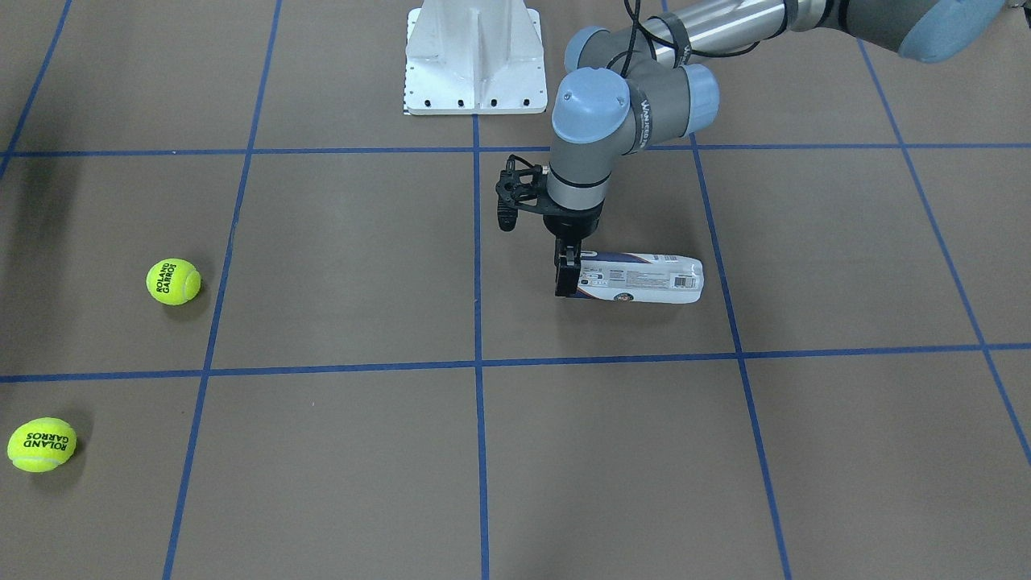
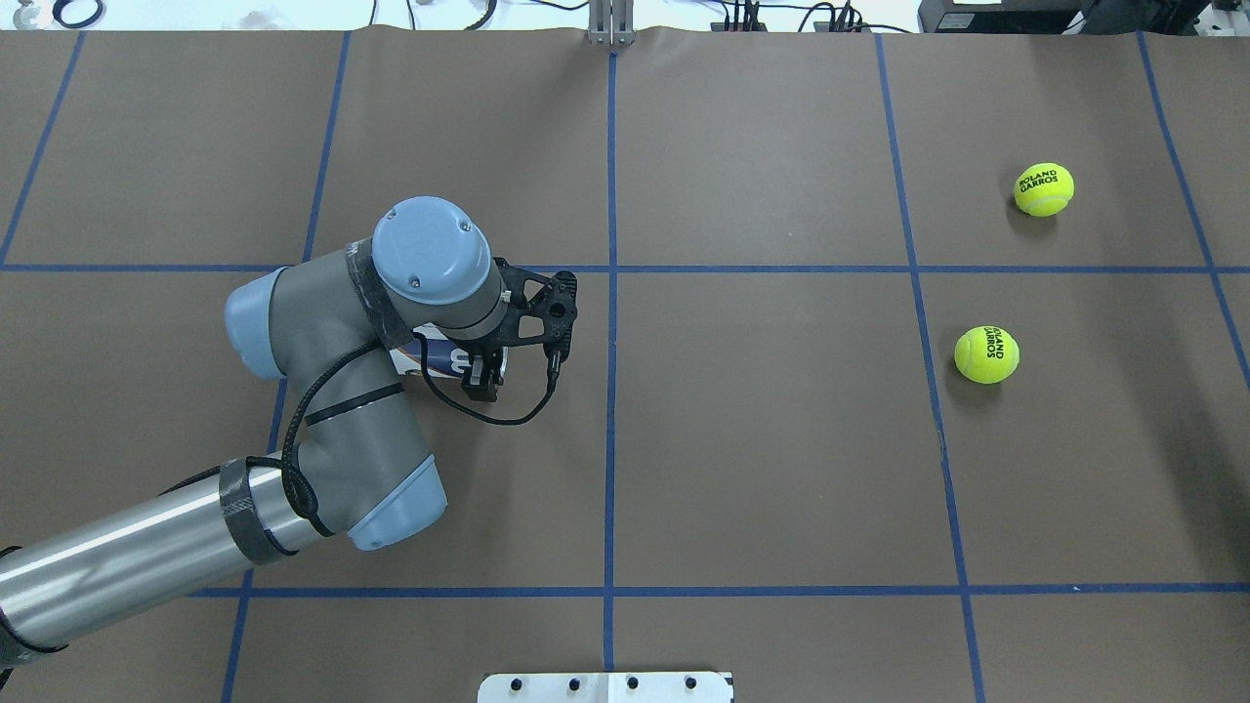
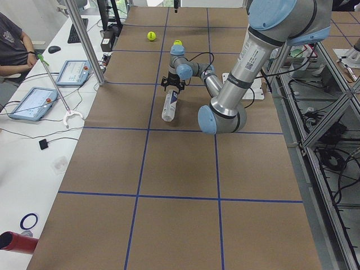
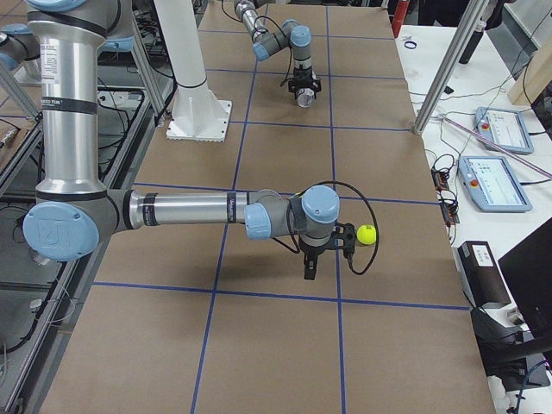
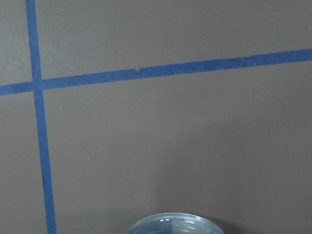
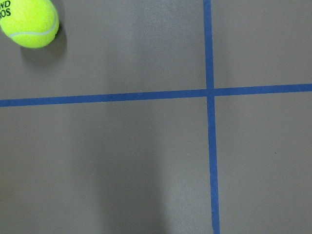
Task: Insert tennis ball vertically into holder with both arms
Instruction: 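Lift the can with the left gripper and turn it upright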
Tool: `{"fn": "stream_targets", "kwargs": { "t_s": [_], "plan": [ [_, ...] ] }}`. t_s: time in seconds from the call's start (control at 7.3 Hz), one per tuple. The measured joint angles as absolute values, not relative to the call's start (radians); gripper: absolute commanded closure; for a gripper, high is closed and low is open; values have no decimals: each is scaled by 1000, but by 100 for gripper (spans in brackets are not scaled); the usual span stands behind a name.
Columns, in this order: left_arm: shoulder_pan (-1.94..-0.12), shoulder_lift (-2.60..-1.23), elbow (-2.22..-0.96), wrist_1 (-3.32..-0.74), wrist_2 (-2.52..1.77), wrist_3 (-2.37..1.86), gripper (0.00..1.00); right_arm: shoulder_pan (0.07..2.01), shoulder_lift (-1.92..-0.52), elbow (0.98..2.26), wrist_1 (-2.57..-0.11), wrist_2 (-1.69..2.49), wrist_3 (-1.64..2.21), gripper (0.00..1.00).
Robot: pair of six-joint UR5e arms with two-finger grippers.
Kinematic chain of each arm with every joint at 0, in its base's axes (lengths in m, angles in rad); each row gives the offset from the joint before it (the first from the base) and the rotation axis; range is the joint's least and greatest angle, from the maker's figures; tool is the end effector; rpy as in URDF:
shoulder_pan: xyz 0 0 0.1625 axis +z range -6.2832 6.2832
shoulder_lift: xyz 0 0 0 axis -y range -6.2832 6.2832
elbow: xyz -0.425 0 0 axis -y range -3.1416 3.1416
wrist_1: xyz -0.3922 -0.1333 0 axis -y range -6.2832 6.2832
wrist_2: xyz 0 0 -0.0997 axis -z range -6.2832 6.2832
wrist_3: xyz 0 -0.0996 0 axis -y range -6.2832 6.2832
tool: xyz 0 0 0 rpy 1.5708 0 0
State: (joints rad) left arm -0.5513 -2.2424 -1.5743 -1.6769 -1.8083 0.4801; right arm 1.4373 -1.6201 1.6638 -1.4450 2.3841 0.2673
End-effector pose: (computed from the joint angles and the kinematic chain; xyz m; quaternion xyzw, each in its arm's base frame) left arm 0.5469 -0.4653 0.2486 0.3352 0.2063 0.6587 0.6412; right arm -0.0036 -0.4845 0.6205 -0.0023 -0.4017 0.0278 0.9153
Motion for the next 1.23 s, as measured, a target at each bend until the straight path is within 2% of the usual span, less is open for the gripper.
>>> {"fn": "stream_targets", "kwargs": {
  "t_s": [0.55, 0.82, 1.1, 1.23],
  "plan": [
    [-549, -2242, -1537, -1720, -1808, 478, 3, 1437, -1621, 1665, -1445, 2392, 267, 0],
    [-549, -2242, -1520, -1743, -1807, 478, 8, 1437, -1621, 1665, -1445, 2394, 267, 0],
    [-549, -2240, -1515, -1747, -1807, 480, 18, 1437, -1621, 1666, -1445, 2394, 267, 0],
    [-549, -2240, -1515, -1747, -1807, 480, 18, 1437, -1621, 1666, -1445, 2395, 267, 0]
  ]
}}
